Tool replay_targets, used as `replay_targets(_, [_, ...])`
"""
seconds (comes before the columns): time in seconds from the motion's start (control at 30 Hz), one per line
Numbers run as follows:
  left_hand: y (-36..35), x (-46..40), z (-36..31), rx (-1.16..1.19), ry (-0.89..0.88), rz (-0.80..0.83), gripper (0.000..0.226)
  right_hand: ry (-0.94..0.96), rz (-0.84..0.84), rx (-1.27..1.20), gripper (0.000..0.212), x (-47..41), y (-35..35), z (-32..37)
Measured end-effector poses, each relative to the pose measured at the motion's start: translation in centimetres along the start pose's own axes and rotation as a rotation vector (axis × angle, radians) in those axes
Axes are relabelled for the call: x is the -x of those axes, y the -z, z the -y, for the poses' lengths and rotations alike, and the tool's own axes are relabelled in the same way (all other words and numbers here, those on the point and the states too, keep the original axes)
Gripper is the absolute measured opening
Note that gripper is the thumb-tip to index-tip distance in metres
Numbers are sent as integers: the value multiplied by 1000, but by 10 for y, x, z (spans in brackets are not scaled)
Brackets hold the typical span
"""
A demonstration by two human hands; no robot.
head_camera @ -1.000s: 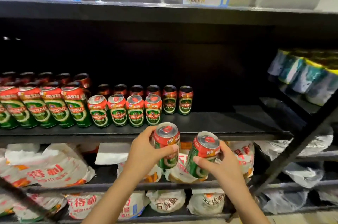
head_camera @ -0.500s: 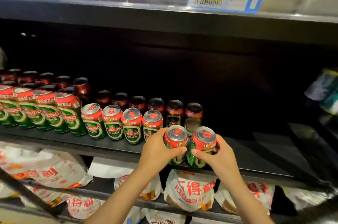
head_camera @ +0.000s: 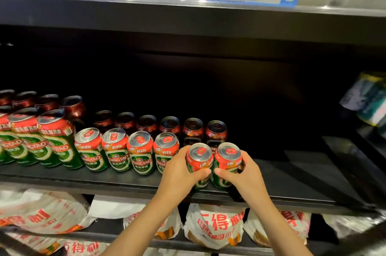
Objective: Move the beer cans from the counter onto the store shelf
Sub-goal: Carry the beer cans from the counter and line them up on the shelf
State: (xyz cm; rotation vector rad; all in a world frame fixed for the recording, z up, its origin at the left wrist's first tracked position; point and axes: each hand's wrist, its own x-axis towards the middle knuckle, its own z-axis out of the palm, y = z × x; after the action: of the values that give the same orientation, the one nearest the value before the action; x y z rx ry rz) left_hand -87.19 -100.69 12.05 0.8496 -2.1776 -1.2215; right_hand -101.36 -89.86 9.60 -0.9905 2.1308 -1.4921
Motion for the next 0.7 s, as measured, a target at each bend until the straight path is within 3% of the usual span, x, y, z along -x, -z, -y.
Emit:
replay_targets(0.27, [-1,-5,3,-83,-111,10,51,2,73,-14,64,0,3,0])
replay_targets(0.4, [-2,-7,-1,-188,-92,6,79,20,93,-1,61,-5,10,5])
replay_targets(0.57, [8,-21,-24,-561,-220,24,63,71,182,8,44,-12,21,14])
replay_targets(0.7, [20,-44,-34,-888,-289,226,55,106,202,29,42,-14,23,17])
